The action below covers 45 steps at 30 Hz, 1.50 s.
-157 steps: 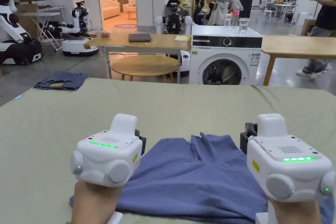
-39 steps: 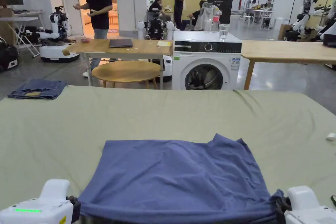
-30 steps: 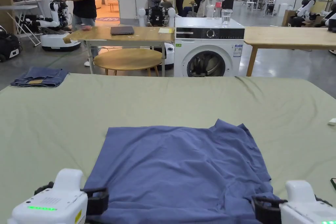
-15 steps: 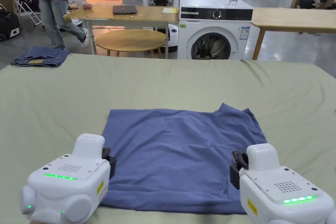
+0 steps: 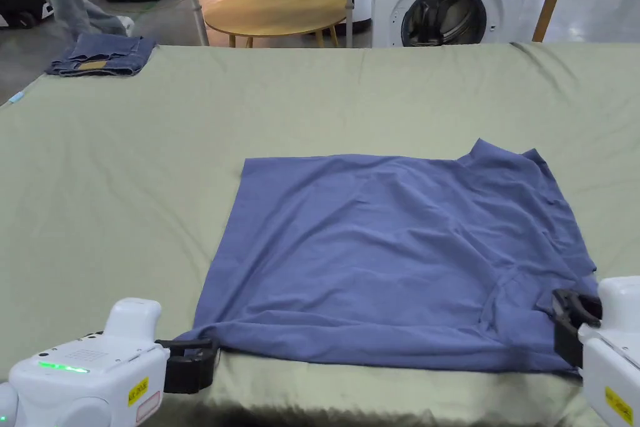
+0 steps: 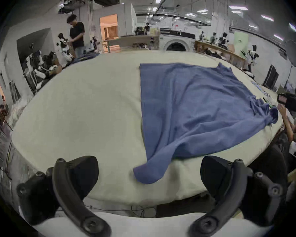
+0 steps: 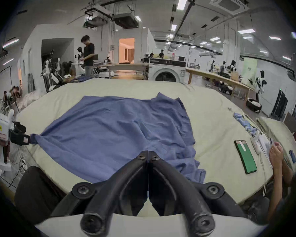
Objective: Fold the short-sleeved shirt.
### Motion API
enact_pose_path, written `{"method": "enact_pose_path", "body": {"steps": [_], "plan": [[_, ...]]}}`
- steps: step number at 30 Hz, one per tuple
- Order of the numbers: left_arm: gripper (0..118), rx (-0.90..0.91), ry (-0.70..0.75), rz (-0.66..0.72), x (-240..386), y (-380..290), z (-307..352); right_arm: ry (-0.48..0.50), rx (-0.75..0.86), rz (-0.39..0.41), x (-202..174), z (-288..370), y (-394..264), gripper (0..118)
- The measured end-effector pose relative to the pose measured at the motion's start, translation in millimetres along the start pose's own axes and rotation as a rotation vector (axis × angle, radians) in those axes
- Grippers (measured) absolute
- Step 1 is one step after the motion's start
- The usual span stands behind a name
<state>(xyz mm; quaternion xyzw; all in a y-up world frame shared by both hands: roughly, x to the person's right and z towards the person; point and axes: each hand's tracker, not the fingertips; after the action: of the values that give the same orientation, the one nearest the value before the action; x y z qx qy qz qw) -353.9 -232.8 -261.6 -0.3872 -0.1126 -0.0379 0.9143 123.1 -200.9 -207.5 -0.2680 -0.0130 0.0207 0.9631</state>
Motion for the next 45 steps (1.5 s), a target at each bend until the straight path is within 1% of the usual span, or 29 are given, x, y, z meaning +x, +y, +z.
{"method": "enact_pose_path", "body": {"steps": [1, 2, 3, 4, 5, 8, 9, 10, 11, 12, 13, 14, 15, 17, 18, 19, 20, 21, 22, 23, 24, 28, 29, 30, 33, 36, 38, 43, 45], "plan": [[110, -0.009, -0.033, 0.008, -3.8, -1.4, -17.2, -0.015, -0.007, 0.002, 5.2, -0.5, -1.5, 0], [91, -0.017, -0.059, 0.023, -3.1, -0.2, -21.2, -0.033, -0.017, 0.006, 10.7, -0.2, -3.1, 0], [62, -0.028, -0.07, 0.045, -2.9, 1.2, -25.2, -0.048, -0.026, 0.012, 15.7, 0.5, -4.7, 0], [22, -0.039, -0.054, 0.065, -3.3, 2.8, -30.1, -0.065, -0.034, 0.018, 22.0, 0.9, -7.2, 0], [1, -0.033, -0.05, 0.058, -1.1, 3.7, -32.0, -0.083, -0.039, 0.018, 28.8, 1.8, -10.0, 0], [1, -0.017, -0.048, 0.025, 13.5, 10.5, -19.9, -0.109, -0.062, 0.007, 46.8, 7.1, -18.1, 0], [1, -0.023, -0.045, 0.021, 3.3, 8.9, -32.1, -0.118, -0.068, 0.008, 53.2, 8.9, -22.0, 0], [1, -0.022, -0.042, 0.019, 2.8, 9.6, -31.2, -0.121, -0.072, 0.009, 58.3, 10.5, -25.5, 8], [1, -0.021, -0.044, 0.021, 0.7, 10.3, -30.6, -0.117, -0.084, 0.004, 63.1, 11.4, -28.7, 46], [1, -0.019, -0.044, 0.022, -1.3, 10.8, -29.9, -0.119, -0.124, -0.011, 68.4, 9.2, -31.9, 89], [1, -0.008, -0.034, 0.02, 0.2, 9.4, -28.1, -0.104, -0.169, -0.031, 72.7, 4.9, -35.2, 118], [1, -0.006, -0.035, 0.022, -1.7, 10.1, -27.8, -0.089, -0.193, -0.028, 75.7, 1.1, -39.2, 117], [1, -0.006, -0.035, 0.024, -3.2, 10.9, -28.0, -0.104, -0.137, -0.005, 76.4, 5.6, -39.1, 118], [1, -0.005, -0.024, 0.013, 2.4, 12.2, -26.0, -0.089, -0.172, 0.022, 71.3, -1.6, -36.2, 117], [1, -0.005, -0.022, 0.008, 3.0, 12.6, -26.3, -0.084, -0.174, 0.03, 70.5, -5.9, -35.9, 115], [1, -0.006, -0.018, 0.001, 3.7, 12.8, -27.4, -0.071, -0.183, 0.024, 74.2, -18.7, -59.8, 108], [1, -0.01, -0.016, -0.004, 4.2, 12.9, -28.8, -0.045, -0.2, -0.002, 76.1, -26.3, -64.1, 71], [1, -0.012, -0.008, -0.013, 8.7, 14.9, -25.9, -0.013, -0.203, -0.043, 79.0, -31.8, -66.8, 22], [1, -0.014, -0.004, -0.019, 10.1, 14.5, -26.0, -0.005, -0.194, -0.072, 81.6, -36.9, -69.7, 2], [1, -0.018, 0.0, -0.022, 11.3, 14.0, -26.1, -0.012, -0.206, -0.107, 80.2, -34.8, -57.8, 2], [1, -0.017, 0.001, -0.026, 13.3, 14.6, -23.8, 0.011, -0.207, -0.145, 79.1, -36.6, -56.0, 2], [1, -0.015, 0.039, -0.083, 27.0, 26.5, -3.6, -0.009, -0.109, -0.109, 77.5, -6.5, -27.8, 2], [1, 0.0, 0.054, -0.102, 19.9, 34.8, -0.2, -0.009, -0.077, -0.104, 77.9, -0.5, -16.0, 2], [1, 0.013, 0.053, -0.117, 21.6, 44.1, 4.2, -0.006, -0.049, -0.101, 81.2, 0.4, -6.3, 2], [1, 0.05, 0.052, -0.104, 26.2, 83.0, 6.8, -0.018, 0.009, -0.044, 92.3, -9.4, 29.8, 2], [1, 0.042, 0.086, -0.147, 33.7, 127.5, -19.1, -0.044, 0.029, -0.006, 87.7, -39.5, 69.0, 2], [1, -0.015, 0.089, -0.158, 36.0, 157.0, -48.7, -0.089, 0.021, 0.021, 86.5, -72.5, 87.9, 2], [1, -0.178, 0.068, -0.093, 31.9, 202.0, -137.9, -0.154, -0.087, -0.012, 91.0, -165.3, 101.4, 2], [1, -0.201, 0.08, -0.082, 26.9, 204.2, -159.6, -0.148, -0.144, -0.043, 94.0, -191.4, 96.5, 2]]}}
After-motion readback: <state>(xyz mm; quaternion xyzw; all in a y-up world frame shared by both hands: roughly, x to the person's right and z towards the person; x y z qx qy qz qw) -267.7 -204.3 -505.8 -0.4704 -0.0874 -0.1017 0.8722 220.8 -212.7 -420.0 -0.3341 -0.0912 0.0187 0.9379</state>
